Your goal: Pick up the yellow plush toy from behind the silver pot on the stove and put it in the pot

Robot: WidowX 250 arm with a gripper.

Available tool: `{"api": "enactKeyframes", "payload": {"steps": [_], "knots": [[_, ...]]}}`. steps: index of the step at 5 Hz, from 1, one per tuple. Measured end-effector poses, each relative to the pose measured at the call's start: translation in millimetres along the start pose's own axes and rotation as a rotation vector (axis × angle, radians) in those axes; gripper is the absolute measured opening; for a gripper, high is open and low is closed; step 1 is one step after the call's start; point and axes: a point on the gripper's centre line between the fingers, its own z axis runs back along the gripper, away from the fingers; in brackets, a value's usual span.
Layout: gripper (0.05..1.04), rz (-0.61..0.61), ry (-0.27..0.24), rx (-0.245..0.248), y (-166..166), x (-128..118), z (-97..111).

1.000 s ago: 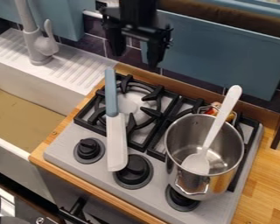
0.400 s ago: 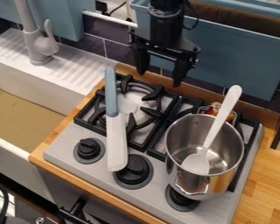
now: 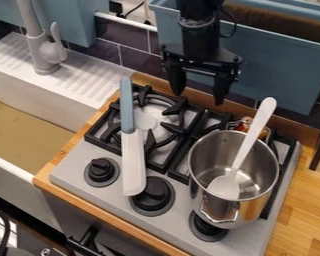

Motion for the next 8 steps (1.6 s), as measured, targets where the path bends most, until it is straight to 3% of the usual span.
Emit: {"api": "enactKeyframes", "payload": {"steps": [2, 3, 6, 7, 8], "knots": [[0.998, -0.012, -0.019, -0.054, -25, 2, -13], [0.997, -0.008, 0.006, -0.077, -31, 3, -23], [0.997, 0.004, 0.033, -0.084, -44, 4, -47], [0.997, 0.007, 0.02, -0.117, -46, 6, -47], [0.95, 0.016, 0.035, -0.116, -45, 5, -52]]}}
